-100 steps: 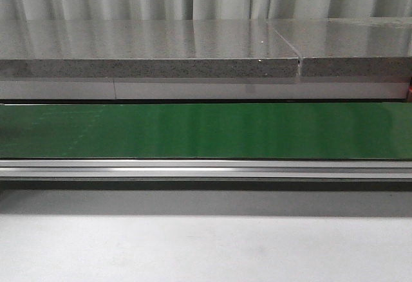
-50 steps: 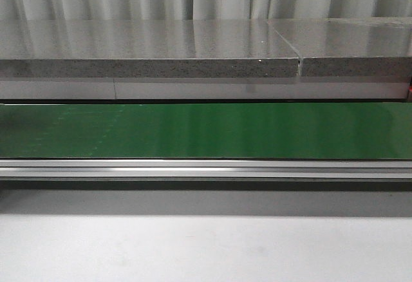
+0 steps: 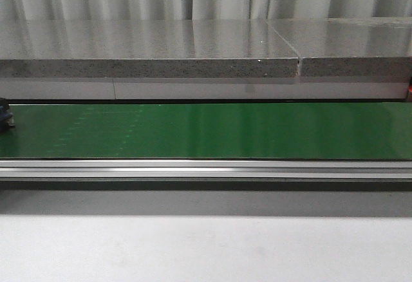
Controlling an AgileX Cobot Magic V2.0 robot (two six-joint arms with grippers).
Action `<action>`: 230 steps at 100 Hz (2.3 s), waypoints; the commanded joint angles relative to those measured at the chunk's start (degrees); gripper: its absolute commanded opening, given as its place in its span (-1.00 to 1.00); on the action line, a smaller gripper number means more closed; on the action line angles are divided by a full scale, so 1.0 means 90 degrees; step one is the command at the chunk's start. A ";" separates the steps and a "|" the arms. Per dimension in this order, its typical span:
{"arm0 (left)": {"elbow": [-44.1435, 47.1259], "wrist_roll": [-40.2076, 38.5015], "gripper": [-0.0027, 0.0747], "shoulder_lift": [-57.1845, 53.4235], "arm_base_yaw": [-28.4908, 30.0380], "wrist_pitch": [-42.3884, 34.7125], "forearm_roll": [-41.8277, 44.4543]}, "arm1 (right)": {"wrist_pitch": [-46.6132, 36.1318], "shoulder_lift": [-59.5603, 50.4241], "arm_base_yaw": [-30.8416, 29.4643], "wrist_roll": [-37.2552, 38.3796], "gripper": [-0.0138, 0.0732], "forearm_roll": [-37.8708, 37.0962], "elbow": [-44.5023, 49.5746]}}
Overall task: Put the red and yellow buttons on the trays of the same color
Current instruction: 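Move the left gripper down onto the yellow push button and grasp it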
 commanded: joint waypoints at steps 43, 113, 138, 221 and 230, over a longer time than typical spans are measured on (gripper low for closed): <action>-0.0962 -0.0004 0.72 0.1415 0.0402 -0.0700 -0.0173 | -0.0302 -0.0012 0.0003 -0.0075 -0.84 0.0073 -0.0147; -0.1974 -0.0004 0.63 0.2578 0.0456 -0.0615 -0.0106 | -0.0302 -0.0012 0.0003 -0.0075 -0.84 0.0073 -0.0147; -0.2003 -0.0004 -0.49 0.2578 0.0456 -0.0488 -0.0106 | -0.0302 -0.0012 0.0003 -0.0075 -0.84 0.0073 -0.0147; -0.0424 -0.0004 -0.98 -0.0765 -0.1022 -0.0147 -0.0149 | -0.0302 -0.0012 0.0003 -0.0075 -0.84 0.0073 -0.0147; -0.0045 -0.0004 -0.98 -0.1006 -0.1361 -0.0282 -0.0149 | -0.0302 -0.0012 0.0003 -0.0075 -0.84 0.0073 -0.0147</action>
